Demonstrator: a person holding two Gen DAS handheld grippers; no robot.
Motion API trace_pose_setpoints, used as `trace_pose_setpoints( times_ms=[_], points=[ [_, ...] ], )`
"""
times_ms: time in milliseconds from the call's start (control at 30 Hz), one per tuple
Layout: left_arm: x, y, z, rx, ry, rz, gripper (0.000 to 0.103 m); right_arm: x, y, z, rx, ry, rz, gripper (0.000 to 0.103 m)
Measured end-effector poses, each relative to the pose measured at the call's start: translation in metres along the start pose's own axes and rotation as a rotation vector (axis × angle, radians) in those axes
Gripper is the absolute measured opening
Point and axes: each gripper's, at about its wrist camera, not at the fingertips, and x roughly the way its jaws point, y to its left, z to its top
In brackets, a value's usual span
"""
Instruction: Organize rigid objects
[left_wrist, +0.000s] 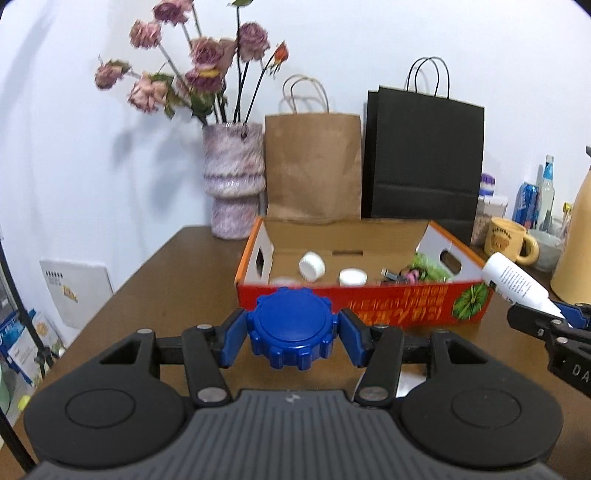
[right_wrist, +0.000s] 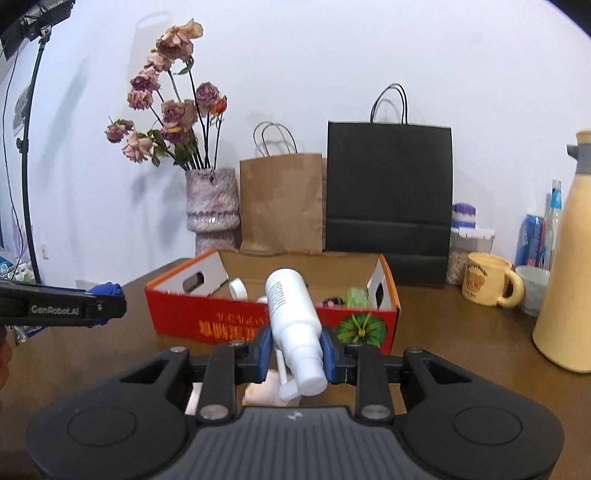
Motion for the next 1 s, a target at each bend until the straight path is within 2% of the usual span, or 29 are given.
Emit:
trace_pose_setpoints(
  times_ms=[300, 633, 1000],
  points=[
    [0.023, -0.013, 0.032, 0.008, -0.044, 0.015, 0.055, 0.024, -0.003, 0.030, -0.016, -0.051, -0.032, 0.027],
    [0.062, -0.014, 0.048, -0.048, -0.057, 0.035, 0.055, 0.071, -0.016, 0.043, 0.001, -0.046, -0.052, 0.027],
    [0.116, -0.007, 0.062, -0.088, -0.031, 0.067, 0.055, 0.130, -0.034, 0.053, 0.060, -0.023, -0.063, 0.027]
  ],
)
